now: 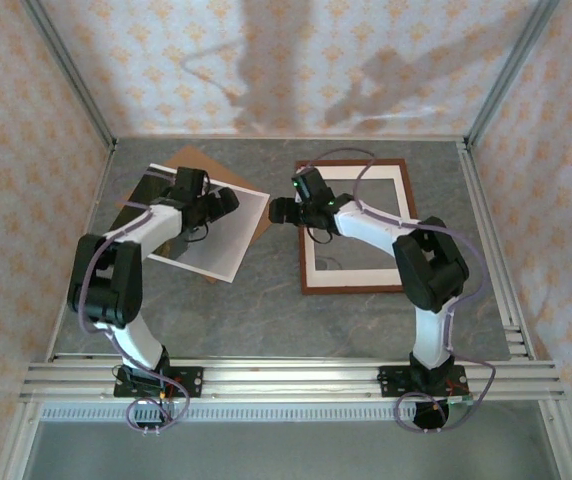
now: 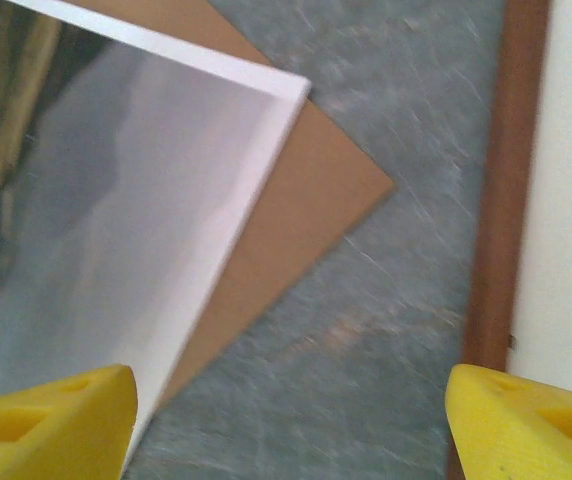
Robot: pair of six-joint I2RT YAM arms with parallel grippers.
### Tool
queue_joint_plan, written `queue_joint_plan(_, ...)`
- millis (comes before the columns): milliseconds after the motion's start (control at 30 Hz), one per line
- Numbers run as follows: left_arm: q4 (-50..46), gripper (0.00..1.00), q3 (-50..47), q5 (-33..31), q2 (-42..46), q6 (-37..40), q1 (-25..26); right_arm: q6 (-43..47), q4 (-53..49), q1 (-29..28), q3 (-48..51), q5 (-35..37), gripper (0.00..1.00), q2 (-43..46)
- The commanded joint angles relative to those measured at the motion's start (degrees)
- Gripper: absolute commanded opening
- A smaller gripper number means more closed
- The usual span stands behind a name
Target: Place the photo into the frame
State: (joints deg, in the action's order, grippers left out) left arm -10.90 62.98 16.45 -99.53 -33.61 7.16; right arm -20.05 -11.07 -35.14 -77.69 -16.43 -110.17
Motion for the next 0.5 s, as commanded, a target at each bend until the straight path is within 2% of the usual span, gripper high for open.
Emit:
queue_joint_plan(0,-2.7,0.98,1.4,2.2,-3.4,2.6,1.2,1.3,-2.8,0.8,1.6,3.7,0.8,3.4)
queue_joint_plan(233,-2.3,0.96,-5.6,4.3,0.0,5.0,3.8,1.3,-5.4,0.8,3.5,5.7,0.79,5.0)
queue_joint_plan(333,-1.9,0.96,-11.7,4.4,4.5,5.0,4.0,1.0,-6.1,0.8,5.0,6.0,0.79,6.5)
queue_joint_plan(467,-5.0,0.96,-16.8,0.7,12.1,6.9,3.9,0.5,-5.7,0.6,7.3,4.5,0.78,8.6)
